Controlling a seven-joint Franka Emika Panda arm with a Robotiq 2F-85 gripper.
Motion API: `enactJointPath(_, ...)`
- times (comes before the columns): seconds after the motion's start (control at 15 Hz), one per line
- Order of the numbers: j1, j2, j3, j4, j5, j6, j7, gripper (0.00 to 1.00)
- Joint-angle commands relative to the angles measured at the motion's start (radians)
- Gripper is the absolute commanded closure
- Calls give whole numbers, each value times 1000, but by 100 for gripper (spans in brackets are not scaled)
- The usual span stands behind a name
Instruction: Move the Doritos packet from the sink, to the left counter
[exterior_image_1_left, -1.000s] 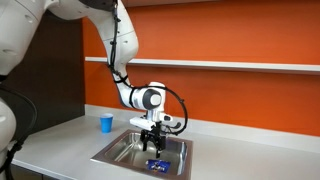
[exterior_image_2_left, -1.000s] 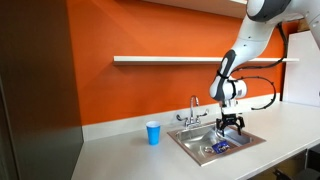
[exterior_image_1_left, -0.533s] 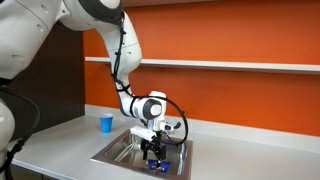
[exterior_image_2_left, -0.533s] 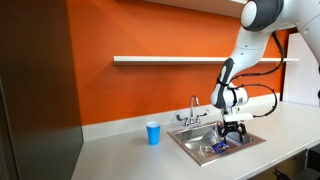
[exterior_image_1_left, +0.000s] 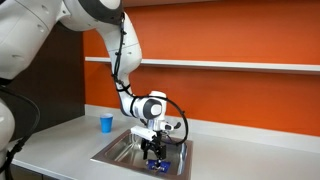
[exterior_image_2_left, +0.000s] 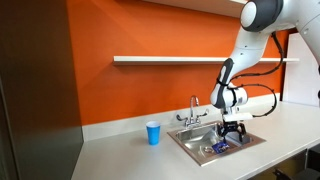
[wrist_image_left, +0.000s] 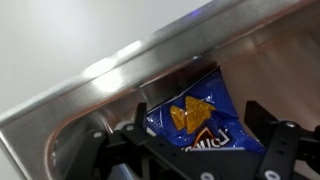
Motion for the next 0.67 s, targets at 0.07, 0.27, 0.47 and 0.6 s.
enactJointPath(0.07,-1,9,3,16,3,-5,-5,0)
enactJointPath(0.27,-6,47,4,70,-3,-18,-17,0)
enactJointPath(0.47,-15,89,5,133,-4,-35,-29,0)
enactJointPath(0.6,-20,125,7,180,-2,-46,-34,0)
